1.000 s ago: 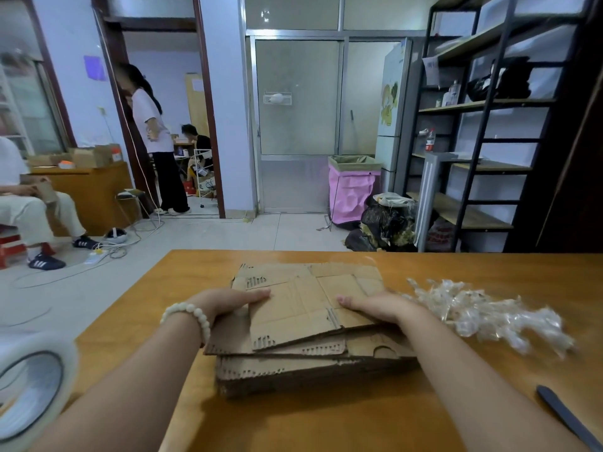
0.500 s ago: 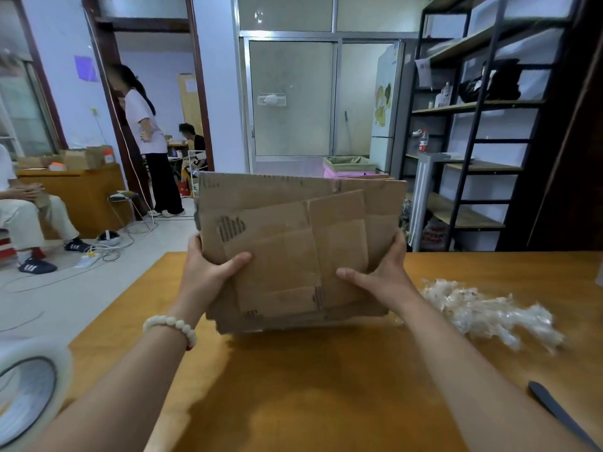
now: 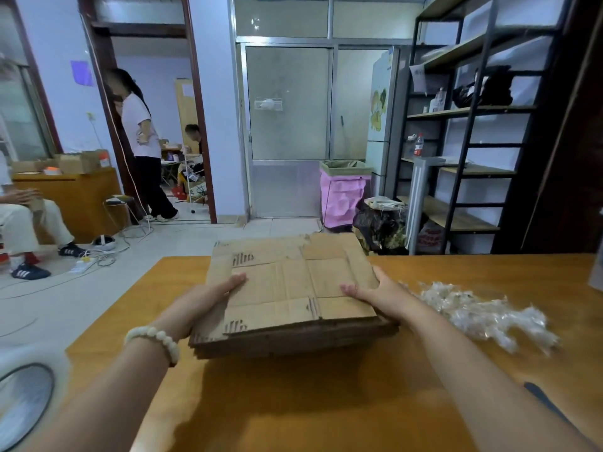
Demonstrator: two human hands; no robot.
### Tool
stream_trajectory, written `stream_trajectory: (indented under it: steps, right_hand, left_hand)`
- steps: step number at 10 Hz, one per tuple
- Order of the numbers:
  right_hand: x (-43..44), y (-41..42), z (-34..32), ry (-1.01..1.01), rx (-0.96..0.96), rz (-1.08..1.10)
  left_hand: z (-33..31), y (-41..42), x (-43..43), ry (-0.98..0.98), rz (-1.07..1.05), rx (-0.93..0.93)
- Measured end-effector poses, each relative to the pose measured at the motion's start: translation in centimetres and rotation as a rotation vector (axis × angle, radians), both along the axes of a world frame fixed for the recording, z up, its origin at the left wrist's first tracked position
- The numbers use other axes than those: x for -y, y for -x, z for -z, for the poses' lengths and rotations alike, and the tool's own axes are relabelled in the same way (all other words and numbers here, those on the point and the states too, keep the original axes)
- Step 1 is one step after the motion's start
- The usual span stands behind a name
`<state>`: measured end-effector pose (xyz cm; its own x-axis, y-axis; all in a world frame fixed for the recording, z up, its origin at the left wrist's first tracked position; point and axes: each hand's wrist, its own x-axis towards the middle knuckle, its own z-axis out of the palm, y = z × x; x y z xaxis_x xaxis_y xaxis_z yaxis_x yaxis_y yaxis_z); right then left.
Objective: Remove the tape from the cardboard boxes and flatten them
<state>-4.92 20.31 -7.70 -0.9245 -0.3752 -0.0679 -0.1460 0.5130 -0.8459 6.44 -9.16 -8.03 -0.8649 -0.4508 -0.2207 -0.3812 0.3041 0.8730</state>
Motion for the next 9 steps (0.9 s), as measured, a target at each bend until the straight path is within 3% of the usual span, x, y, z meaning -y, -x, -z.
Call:
stream_trajectory:
  steps: [1, 3, 5, 8, 9]
  right_hand:
    - [0.2, -0.8, 0.3, -0.177, 0.111, -0.015]
    - [1.1, -1.7, 2.3, -0.284, 0.113, 0.03]
    - [1.2, -2.5, 1.4, -0.545, 0.077, 0.017]
    - [1.7, -3.8, 2.8, -0.445, 0.067, 0.1]
    - [-0.1, -4.3, 1.6, -0.327, 0.041, 0.133]
  left_hand:
    - [0.4, -0.4, 0.6, 0.066, 0.048, 0.138]
    - [2.8, 0.2, 0.2, 0.339, -0.049, 0.225]
    - [2.7, 0.3, -0.6, 0.163, -0.032, 0.132]
    - [1.5, -0.4, -1.3, 0.228, 0.034, 0.273]
    - [-0.7, -0.8, -1.6, 0.256, -0.063, 0.097]
